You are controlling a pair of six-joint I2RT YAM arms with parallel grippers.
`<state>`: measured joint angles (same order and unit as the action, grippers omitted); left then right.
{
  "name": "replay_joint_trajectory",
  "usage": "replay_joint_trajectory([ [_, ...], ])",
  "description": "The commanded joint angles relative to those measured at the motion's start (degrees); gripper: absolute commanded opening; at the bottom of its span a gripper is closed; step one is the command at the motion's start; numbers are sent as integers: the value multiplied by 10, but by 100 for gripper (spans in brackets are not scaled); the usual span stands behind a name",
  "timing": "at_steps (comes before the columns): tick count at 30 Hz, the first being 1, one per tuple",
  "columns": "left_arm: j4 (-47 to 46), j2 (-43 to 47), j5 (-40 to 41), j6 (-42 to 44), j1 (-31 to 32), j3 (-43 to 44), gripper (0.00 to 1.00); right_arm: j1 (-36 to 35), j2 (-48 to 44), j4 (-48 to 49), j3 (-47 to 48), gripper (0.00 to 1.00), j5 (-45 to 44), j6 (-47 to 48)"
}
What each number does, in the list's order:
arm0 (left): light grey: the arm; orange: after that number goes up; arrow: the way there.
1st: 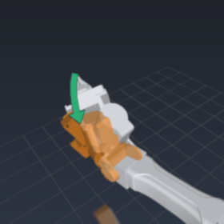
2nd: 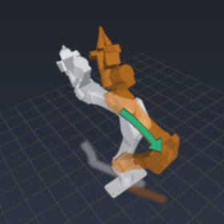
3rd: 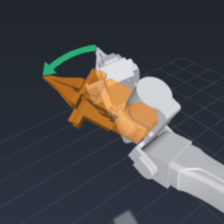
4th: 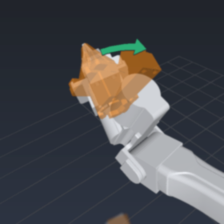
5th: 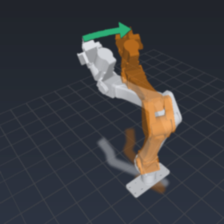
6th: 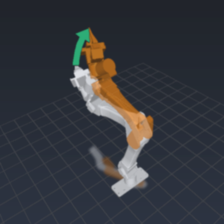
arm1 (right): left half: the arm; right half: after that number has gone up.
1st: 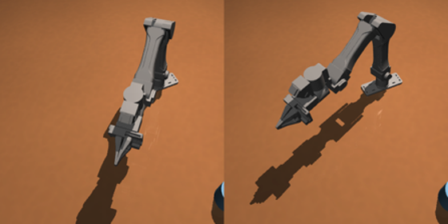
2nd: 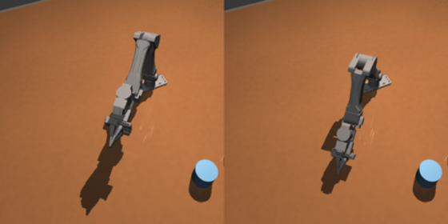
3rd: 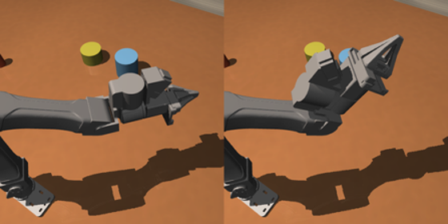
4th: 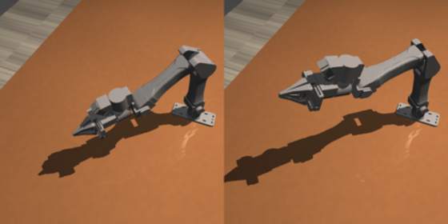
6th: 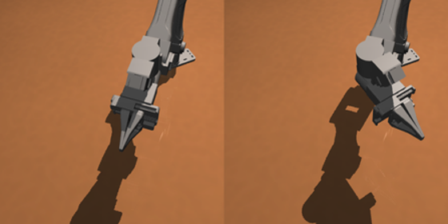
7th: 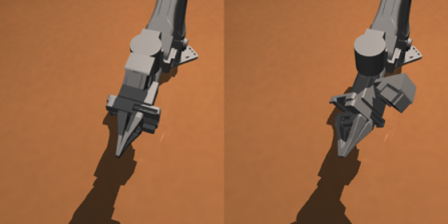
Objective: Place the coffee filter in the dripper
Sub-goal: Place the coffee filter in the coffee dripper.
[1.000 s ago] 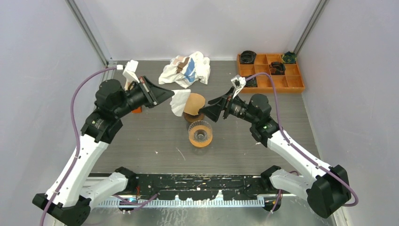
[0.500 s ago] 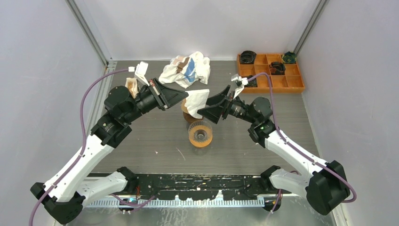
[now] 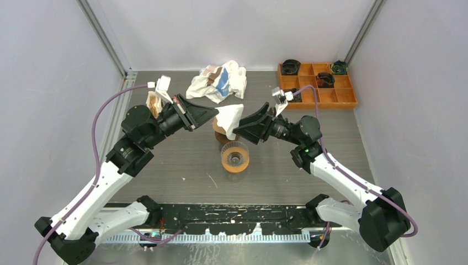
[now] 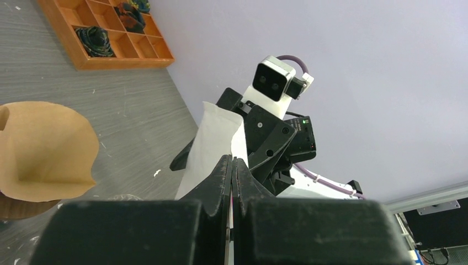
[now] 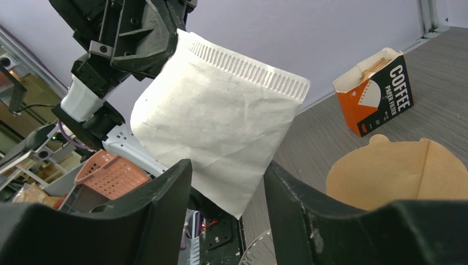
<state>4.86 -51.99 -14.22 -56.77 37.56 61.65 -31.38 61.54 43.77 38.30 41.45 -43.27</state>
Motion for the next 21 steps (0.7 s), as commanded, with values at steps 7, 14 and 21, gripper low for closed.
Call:
replay_joint_trajectory([
  [7,-5,45,44,25,3,-11,0,-2,-6,60,-11,46,7,-27],
  [14,22,54,54,58,3,-6,0,-1,-7,92,-18,54,18,-54],
  [21,36,52,44,83,3,3,0,-1,-9,101,-19,55,7,-72],
])
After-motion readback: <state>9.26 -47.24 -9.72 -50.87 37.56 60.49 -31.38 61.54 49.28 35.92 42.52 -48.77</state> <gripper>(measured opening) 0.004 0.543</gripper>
